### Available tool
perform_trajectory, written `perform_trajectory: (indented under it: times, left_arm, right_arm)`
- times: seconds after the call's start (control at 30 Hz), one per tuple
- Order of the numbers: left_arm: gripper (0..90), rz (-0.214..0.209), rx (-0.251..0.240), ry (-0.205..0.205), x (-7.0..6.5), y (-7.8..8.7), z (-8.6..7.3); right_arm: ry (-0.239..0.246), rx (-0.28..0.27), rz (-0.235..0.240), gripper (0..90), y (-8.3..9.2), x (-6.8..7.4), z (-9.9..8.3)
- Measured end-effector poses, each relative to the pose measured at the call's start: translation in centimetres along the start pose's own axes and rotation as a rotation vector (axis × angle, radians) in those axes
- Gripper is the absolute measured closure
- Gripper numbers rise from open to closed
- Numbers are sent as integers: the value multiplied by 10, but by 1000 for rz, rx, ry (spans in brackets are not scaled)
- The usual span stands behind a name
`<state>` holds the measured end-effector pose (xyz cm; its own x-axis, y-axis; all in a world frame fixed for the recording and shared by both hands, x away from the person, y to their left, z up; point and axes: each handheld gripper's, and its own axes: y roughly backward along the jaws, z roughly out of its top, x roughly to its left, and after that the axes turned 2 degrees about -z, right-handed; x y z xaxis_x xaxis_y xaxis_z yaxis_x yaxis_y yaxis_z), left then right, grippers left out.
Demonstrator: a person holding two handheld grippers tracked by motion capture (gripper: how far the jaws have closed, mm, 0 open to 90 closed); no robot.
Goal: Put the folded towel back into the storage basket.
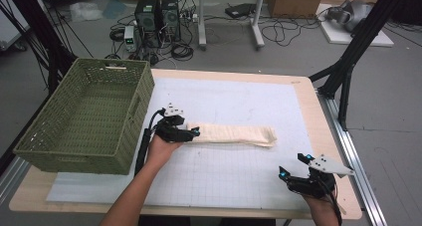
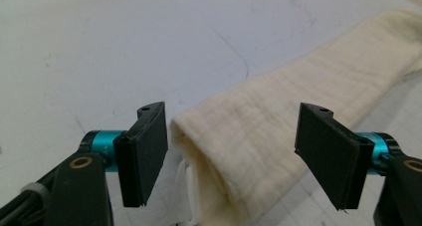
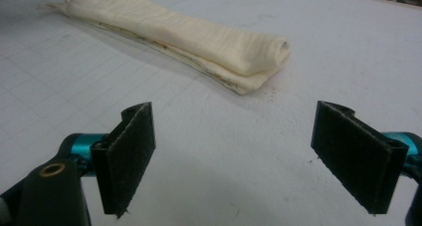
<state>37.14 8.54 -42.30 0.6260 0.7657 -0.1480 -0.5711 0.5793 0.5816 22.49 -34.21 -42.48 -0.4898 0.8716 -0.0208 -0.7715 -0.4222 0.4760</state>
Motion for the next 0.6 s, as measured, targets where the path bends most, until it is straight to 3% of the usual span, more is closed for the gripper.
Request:
perform_trajectory:
  times: [0.17,0.33,0.43,0.57,0.6]
  left_arm:
    - [359,10,65,-33,-2,-7,-4]
    - [412,19,105,-22,-3,-14,-7]
    - [446,27,132,-35,-7,-18,-10]
    - [484,39,126,-50,-10,-18,-12]
    - [527,29,126,-54,-10,-17,-12]
  right_arm:
    - [-2,1,-1,161,0,-1,-1]
    - [-4,1,1,161,1,0,0]
    - [-4,0,1,161,0,0,-1]
    - [-3,1,0,161,0,0,-1]
    - [1,1,0,161,0,0,-1]
